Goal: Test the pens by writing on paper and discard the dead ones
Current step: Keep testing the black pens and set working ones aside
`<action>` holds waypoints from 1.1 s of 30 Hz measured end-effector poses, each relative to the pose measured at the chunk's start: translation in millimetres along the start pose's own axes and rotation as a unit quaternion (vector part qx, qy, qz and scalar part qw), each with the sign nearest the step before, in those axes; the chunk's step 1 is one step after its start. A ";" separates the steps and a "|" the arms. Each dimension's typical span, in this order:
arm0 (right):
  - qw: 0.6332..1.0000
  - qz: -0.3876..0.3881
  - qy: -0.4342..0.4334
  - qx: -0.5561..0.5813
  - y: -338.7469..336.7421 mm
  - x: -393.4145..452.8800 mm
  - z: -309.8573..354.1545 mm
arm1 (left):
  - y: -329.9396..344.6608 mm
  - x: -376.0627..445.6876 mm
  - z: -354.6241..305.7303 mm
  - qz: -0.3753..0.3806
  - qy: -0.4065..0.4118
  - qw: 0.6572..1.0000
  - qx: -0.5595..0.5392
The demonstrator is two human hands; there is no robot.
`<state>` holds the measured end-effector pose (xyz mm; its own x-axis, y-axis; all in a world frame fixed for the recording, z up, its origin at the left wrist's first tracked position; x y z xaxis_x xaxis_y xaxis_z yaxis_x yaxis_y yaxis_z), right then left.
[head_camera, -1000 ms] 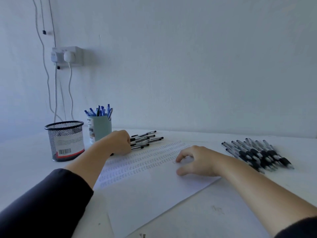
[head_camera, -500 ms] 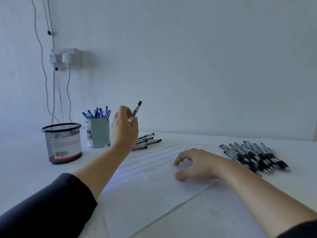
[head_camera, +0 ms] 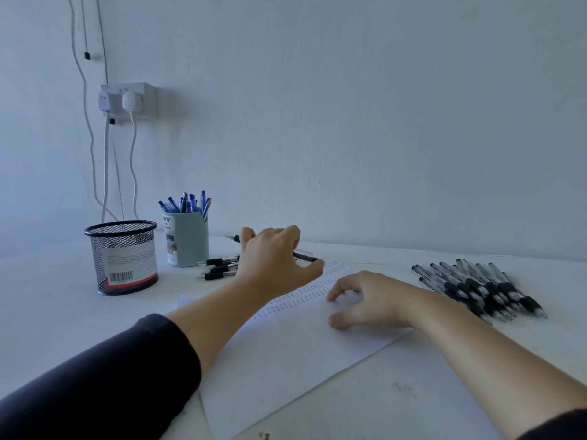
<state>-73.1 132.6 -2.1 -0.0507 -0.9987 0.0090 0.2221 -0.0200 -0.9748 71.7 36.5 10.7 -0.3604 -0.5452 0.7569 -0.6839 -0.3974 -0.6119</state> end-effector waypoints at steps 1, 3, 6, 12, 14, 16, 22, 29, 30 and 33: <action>1.000 0.000 0.001 0.001 0.0 0.1 -0.1 | 0.3 -0.5 -0.8 -0.001 0.011 1.000 0.000; 1.000 0.001 0.000 0.001 0.3 0.5 -0.3 | 1.0 -0.9 -1.8 -0.009 0.045 0.999 -0.012; 1.000 0.000 0.001 0.000 0.4 1.1 -0.7 | 0.0 -1.6 -2.3 -0.049 0.099 0.993 -0.032; 1.000 0.002 0.007 -0.002 0.1 1.4 -0.8 | 7.5 0.7 0.6 -0.001 0.133 0.988 -0.083; 1.000 0.008 0.015 -0.003 0.2 1.5 -1.4 | 7.1 -0.5 1.1 -0.006 0.128 0.985 -0.117; 0.999 0.015 0.027 -0.011 0.6 2.3 -3.7 | 3.4 -0.8 -2.8 -0.035 0.145 0.977 -0.153; 0.998 0.045 0.048 -0.024 4.0 7.5 -10.5 | -10.0 -3.9 -15.3 0.007 -0.022 0.980 -0.195; 0.997 0.045 0.056 -0.011 5.3 7.9 -14.0 | 12.9 -8.1 -23.3 0.066 -0.289 0.854 -0.428; 0.997 0.044 0.060 -0.009 5.3 8.0 -14.3 | 15.9 -10.0 -25.6 0.080 -0.310 0.836 -0.447; 0.997 0.043 0.067 -0.012 5.6 8.7 -14.7 | 20.0 -13.5 -28.3 0.104 -0.355 0.800 -0.472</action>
<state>-86.6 124.5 -10.7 -0.1633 -0.9812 -0.1029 0.2088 0.0676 -0.9756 44.9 56.9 -5.3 -0.3058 -0.9425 0.1349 -0.9515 0.3076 -0.0076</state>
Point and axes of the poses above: each hand's wrist, its own x-axis towards the middle knuckle, its own y-axis out of the palm, z = x × y, the point moved 2 cm from there along x, towards the middle knuckle, and after that the axes turned 12 degrees about -x, right-handed, at the moved point
